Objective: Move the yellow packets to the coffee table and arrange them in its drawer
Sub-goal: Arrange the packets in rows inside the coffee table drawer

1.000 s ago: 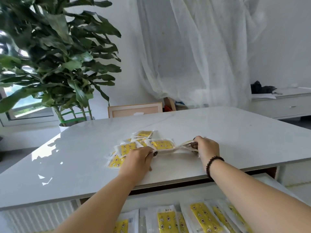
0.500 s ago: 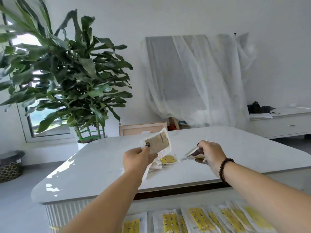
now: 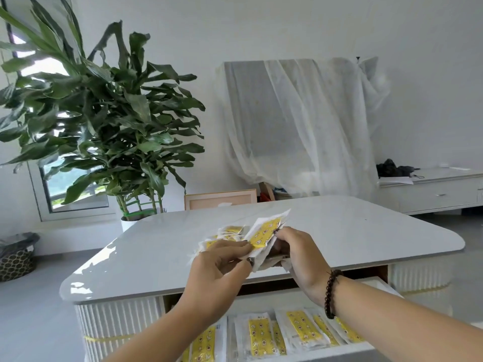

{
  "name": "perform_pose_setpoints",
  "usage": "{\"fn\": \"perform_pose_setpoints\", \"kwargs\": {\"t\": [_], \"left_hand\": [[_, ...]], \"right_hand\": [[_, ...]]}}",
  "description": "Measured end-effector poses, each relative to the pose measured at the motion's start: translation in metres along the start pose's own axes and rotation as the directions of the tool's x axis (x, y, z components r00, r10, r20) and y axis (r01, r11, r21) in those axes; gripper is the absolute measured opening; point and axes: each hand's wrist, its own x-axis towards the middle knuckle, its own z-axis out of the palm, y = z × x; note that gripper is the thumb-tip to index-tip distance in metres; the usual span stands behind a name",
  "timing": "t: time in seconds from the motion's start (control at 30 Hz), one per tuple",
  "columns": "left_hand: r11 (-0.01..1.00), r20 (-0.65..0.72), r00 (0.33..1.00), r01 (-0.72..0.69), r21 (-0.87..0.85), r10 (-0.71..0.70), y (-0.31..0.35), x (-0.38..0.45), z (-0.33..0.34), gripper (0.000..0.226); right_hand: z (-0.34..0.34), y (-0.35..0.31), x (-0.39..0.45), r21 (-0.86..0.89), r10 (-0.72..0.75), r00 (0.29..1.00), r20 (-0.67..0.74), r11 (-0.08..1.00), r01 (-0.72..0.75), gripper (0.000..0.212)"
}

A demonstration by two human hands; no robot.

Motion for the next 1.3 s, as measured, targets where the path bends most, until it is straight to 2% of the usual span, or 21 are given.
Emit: {"fn": "perform_pose_setpoints", "kwargs": {"t": [0.1, 0.2, 0.27, 0.37, 0.4, 0.47, 0.53, 0.57, 0.63, 0.7, 0.73, 0.87, 1.0, 1.1, 1.17, 1.23, 1.3], "left_hand": [[0.986, 0.062, 0.988, -0.147, 0.082, 0.143, 0.0, -0.013, -0.004, 0.037], [0.965, 0.093, 0.974, -0.217, 0.148, 0.205, 0.002, -0.019, -0.01, 0.038], [0.991, 0.028, 0.991, -0.131, 0.043, 0.13, 0.007, -0.018, -0.016, 0.031], [0.989, -0.048, 0.994, 0.09, -0.117, -0.096, 0.011, -0.01, -0.027, 0.025], [0.968, -0.018, 0.979, 0.196, -0.158, -0.201, 0.011, -0.007, -0.031, 0.023], [0.871, 0.176, 0.904, 0.424, -0.249, -0.39, 0.009, -0.006, -0.039, 0.027], [0.78, 0.347, 0.825, 0.549, -0.3, -0.447, 0.007, -0.007, -0.041, 0.032], [0.761, 0.366, 0.815, 0.563, -0.322, -0.449, 0.005, -0.008, -0.042, 0.034], [0.735, 0.354, 0.819, 0.566, -0.373, -0.451, 0.001, -0.006, -0.042, 0.045], [0.717, 0.336, 0.827, 0.559, -0.416, -0.451, -0.001, -0.004, -0.042, 0.051], [0.714, 0.331, 0.83, 0.555, -0.427, -0.448, -0.002, -0.003, -0.042, 0.047], [0.701, 0.3, 0.85, 0.527, -0.48, -0.433, -0.004, -0.004, -0.037, 0.032], [0.655, 0.286, 0.856, 0.514, -0.554, -0.43, -0.004, -0.005, -0.028, 0.026], [0.666, 0.191, 0.865, 0.483, -0.568, -0.465, -0.006, -0.002, -0.027, 0.016], [0.704, 0.133, 0.876, 0.455, -0.545, -0.463, -0.01, 0.001, -0.03, 0.012], [0.743, 0.112, 0.884, 0.444, -0.5, -0.453, -0.014, 0.003, -0.034, 0.015], [0.767, 0.13, 0.888, 0.449, -0.458, -0.442, -0.015, 0.003, -0.035, 0.019]], "right_hand": [[0.001, 0.001, -0.005, -0.002, -0.044, 0.998, 0.04, 0.999, 0.044, 0.074], [-0.001, 0.004, -0.009, -0.045, -0.058, 0.997, 0.046, 0.997, 0.06, 0.076], [-0.003, 0.002, -0.015, -0.042, -0.06, 0.996, 0.073, 0.997, 0.063, 0.07], [-0.008, 0.003, -0.017, 0.014, -0.087, 0.99, 0.108, 0.996, 0.086, 0.05], [-0.008, 0.003, -0.018, 0.026, -0.078, 0.989, 0.127, 0.997, 0.075, 0.047], [-0.008, 0.005, -0.019, -0.03, -0.038, 0.988, 0.151, 0.999, 0.043, 0.056], [-0.007, 0.013, -0.018, -0.103, 0.029, 0.983, 0.183, 0.995, -0.01, 0.081], [-0.008, 0.017, -0.017, -0.123, 0.073, 0.98, 0.186, 0.991, -0.05, 0.086], [-0.01, 0.021, -0.015, -0.13, 0.093, 0.973, 0.213, 0.989, -0.066, 0.071], [-0.011, 0.019, -0.015, -0.126, 0.052, 0.972, 0.23, 0.992, -0.023, 0.036], [-0.014, 0.019, -0.013, -0.136, 0.04, 0.97, 0.239, 0.991, -0.007, 0.028], [-0.015, 0.013, -0.011, -0.164, -0.002, 0.976, 0.216, 0.986, 0.038, 0.025], [-0.015, 0.009, -0.011, -0.297, -0.11, 0.988, 0.112, 0.945, 0.139, 0.022], [-0.025, 0.012, -0.003, -0.378, -0.16, 0.983, -0.089, 0.919, 0.115, 0.021], [-0.035, 0.012, 0.002, -0.35, -0.172, 0.966, -0.192, 0.932, 0.096, 0.021], [-0.043, 0.008, 0.004, -0.289, -0.148, 0.972, -0.182, 0.953, 0.091, 0.017], [-0.047, 0.001, -0.001, -0.31, -0.128, 0.991, -0.038, 0.944, 0.11, 0.017]]}}
